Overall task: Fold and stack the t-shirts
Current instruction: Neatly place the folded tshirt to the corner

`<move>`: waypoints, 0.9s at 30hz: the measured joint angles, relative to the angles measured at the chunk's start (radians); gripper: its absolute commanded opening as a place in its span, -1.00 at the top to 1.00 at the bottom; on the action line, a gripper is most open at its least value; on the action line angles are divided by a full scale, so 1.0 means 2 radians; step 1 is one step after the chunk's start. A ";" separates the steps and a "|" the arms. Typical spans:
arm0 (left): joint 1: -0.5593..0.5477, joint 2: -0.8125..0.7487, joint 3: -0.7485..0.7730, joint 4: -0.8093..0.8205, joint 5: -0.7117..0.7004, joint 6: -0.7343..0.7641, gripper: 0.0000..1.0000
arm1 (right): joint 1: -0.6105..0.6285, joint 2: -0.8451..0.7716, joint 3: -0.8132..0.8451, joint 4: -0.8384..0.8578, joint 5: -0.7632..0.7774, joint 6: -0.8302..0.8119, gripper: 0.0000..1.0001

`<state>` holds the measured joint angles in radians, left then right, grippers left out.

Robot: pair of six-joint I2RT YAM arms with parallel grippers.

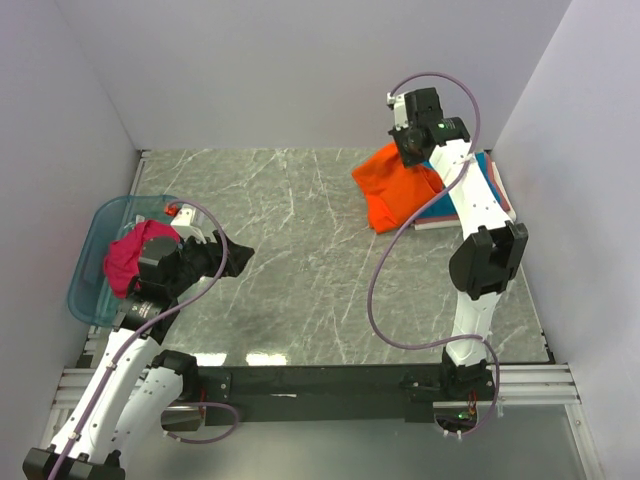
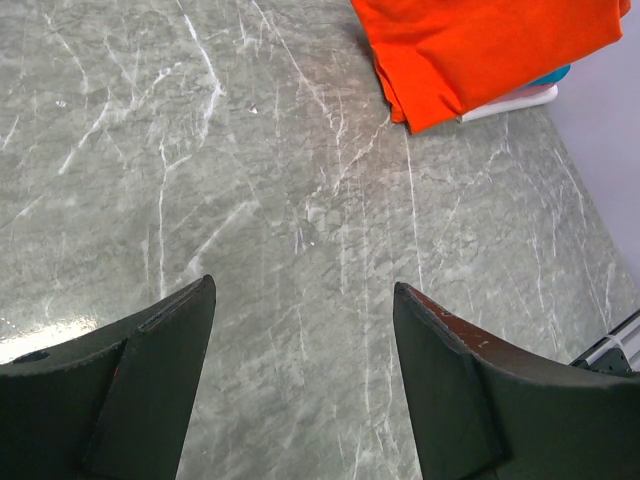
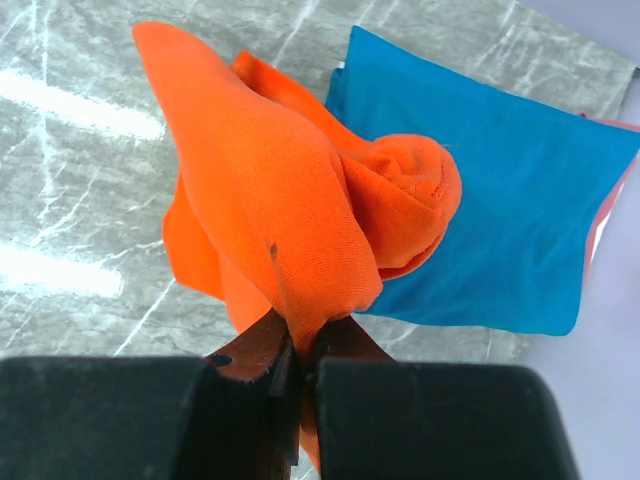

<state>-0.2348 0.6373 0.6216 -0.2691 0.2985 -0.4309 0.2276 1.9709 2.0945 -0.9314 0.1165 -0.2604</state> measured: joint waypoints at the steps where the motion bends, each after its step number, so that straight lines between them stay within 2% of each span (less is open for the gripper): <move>1: 0.000 0.000 0.000 0.000 0.000 0.000 -0.54 | -0.002 -0.001 0.000 0.000 0.000 0.000 1.00; 27: 0.000 0.000 0.000 0.000 0.000 0.000 -0.54 | -0.017 -0.030 0.033 -0.017 0.013 -0.011 1.00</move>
<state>-0.2348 0.6373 0.6216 -0.2695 0.2981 -0.4305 0.1936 1.9110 2.1612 -0.9657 0.1421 -0.2821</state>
